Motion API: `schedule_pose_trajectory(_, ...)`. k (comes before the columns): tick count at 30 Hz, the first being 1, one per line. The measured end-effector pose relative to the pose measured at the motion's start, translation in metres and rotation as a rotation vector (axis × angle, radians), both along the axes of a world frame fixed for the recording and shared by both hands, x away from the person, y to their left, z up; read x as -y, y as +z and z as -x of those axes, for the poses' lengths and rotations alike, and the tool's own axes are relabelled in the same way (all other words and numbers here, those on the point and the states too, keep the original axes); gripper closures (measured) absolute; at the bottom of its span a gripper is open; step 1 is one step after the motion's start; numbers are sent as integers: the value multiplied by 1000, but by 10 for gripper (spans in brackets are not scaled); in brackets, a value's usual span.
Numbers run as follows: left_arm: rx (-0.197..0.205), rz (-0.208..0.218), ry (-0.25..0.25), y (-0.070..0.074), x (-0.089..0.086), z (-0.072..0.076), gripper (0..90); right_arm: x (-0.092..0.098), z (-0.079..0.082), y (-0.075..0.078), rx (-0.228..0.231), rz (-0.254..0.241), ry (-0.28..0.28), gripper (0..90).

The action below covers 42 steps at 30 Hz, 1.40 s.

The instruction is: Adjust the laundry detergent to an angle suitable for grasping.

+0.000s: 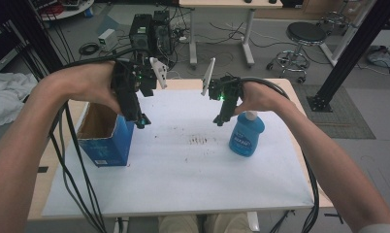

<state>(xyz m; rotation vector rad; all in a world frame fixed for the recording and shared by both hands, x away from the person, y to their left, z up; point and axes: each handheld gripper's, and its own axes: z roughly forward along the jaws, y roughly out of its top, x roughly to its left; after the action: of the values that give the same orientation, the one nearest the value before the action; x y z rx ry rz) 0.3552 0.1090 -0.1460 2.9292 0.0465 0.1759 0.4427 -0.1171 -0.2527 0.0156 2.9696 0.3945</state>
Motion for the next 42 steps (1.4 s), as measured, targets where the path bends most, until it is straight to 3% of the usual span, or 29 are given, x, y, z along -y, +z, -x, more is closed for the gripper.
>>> schedule_pose_trajectory(18, -18, 4, 13, -7, -2, -5, 163, 2, 0, 0, 9, 8, -4, 124)
schedule_pose_trajectory(33, -3, -8, 7, -5, 2, 6, 163, 3, 3, 2, 27, 8, -10, 125)
schedule_pose_trajectory(42, -6, -10, 11, -7, 1, 8, 163, -2, 8, -3, 28, 37, 7, 124)
